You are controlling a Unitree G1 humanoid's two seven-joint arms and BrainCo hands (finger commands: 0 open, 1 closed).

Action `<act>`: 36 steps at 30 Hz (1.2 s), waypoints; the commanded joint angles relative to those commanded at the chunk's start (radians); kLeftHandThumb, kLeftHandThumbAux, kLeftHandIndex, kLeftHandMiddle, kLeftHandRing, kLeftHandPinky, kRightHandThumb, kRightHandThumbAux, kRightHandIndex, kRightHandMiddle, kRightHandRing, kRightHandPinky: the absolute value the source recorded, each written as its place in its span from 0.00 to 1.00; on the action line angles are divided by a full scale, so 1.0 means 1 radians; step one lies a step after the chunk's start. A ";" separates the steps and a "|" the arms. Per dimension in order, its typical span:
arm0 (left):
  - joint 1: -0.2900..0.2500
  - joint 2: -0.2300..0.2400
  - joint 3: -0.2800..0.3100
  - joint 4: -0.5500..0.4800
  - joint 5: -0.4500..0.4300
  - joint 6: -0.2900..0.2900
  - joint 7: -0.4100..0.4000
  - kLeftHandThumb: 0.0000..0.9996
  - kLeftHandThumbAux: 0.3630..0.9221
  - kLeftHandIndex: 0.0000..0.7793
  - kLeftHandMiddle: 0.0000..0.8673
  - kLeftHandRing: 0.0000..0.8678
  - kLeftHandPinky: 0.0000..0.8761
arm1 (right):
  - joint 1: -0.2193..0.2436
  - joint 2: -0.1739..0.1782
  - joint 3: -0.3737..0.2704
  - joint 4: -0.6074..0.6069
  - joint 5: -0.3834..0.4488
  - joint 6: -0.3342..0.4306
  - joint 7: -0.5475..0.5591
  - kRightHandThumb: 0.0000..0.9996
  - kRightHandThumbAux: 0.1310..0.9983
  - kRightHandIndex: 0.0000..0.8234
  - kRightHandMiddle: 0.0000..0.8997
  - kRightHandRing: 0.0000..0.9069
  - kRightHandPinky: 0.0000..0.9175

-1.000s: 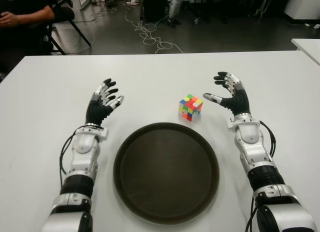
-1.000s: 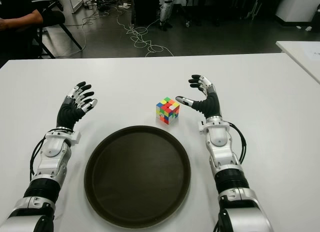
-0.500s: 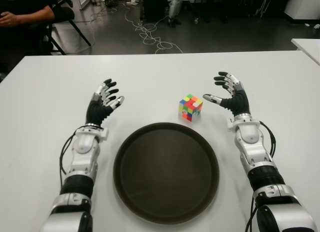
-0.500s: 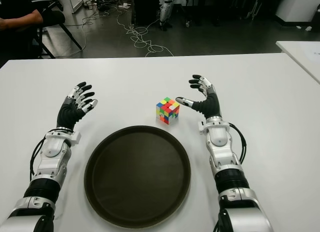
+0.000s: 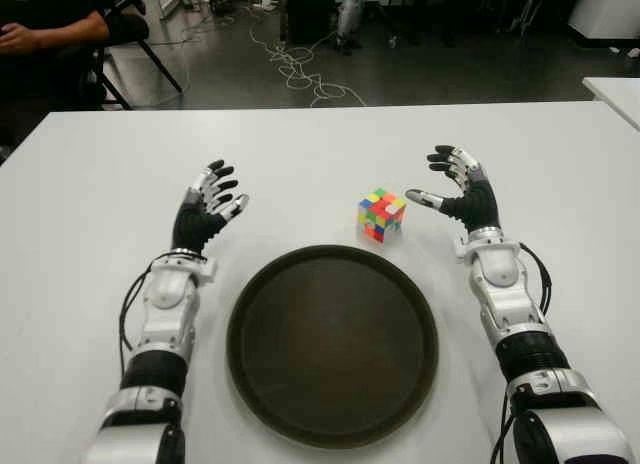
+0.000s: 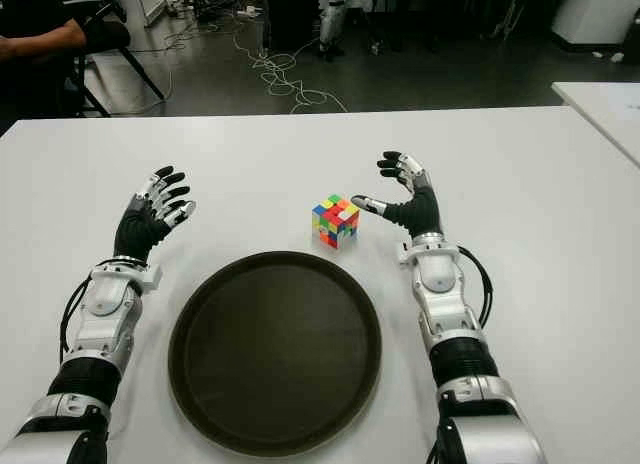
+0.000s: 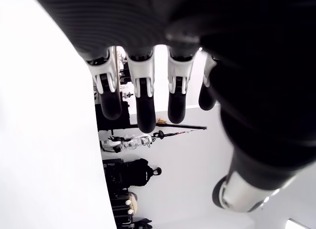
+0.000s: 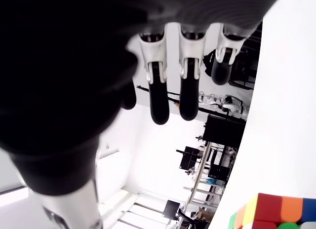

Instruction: Pick up the Rubik's Cube and put it in the plate

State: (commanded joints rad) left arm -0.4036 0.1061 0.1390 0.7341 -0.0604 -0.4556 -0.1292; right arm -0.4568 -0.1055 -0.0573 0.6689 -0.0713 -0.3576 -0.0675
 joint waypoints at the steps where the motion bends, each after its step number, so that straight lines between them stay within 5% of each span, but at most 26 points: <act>1: -0.001 0.000 0.000 0.000 0.002 0.003 0.004 0.13 0.72 0.14 0.20 0.20 0.20 | -0.002 0.000 0.000 0.002 0.000 0.000 0.000 0.00 0.83 0.30 0.33 0.27 0.15; 36: 0.011 -0.009 -0.008 -0.020 0.007 0.017 0.020 0.14 0.70 0.15 0.20 0.20 0.18 | 0.010 -0.012 0.005 -0.002 -0.007 -0.029 0.001 0.00 0.80 0.29 0.33 0.28 0.18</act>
State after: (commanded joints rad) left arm -0.3924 0.0972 0.1308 0.7140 -0.0529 -0.4387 -0.1092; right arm -0.4467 -0.1177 -0.0527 0.6665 -0.0778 -0.3861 -0.0661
